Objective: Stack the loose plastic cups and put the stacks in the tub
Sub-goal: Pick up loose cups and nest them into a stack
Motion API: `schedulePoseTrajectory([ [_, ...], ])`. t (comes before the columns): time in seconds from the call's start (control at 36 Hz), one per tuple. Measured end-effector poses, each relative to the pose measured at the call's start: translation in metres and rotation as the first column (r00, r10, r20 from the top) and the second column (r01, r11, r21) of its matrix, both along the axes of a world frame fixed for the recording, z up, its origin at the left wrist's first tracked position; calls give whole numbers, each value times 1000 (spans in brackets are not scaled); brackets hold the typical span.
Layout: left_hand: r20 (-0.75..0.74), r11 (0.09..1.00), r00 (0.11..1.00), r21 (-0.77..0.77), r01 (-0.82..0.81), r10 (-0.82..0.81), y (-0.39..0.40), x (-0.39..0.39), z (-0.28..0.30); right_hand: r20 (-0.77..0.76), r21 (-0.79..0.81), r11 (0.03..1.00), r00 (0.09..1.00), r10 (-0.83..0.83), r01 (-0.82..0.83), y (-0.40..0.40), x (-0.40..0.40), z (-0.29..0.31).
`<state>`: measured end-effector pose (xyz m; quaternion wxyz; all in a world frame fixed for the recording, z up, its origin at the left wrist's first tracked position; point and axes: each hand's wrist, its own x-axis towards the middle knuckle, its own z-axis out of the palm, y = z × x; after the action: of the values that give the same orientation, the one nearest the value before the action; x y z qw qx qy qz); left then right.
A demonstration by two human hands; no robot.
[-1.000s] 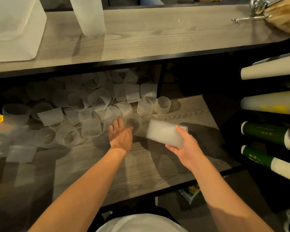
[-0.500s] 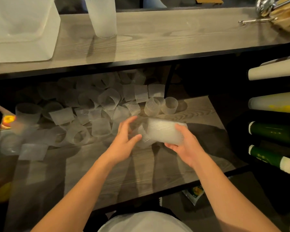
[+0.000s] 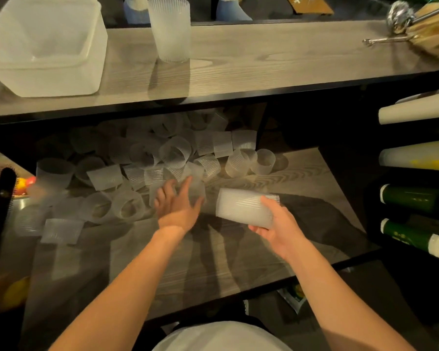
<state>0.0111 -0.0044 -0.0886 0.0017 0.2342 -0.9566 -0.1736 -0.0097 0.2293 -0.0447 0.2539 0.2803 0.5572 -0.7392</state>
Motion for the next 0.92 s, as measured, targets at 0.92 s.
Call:
schedulePoseTrajectory([
  [0.92,103,212,992,973,-86,-72,-10,39,25,-51,64,993,994,100,-97,-44,17,13],
])
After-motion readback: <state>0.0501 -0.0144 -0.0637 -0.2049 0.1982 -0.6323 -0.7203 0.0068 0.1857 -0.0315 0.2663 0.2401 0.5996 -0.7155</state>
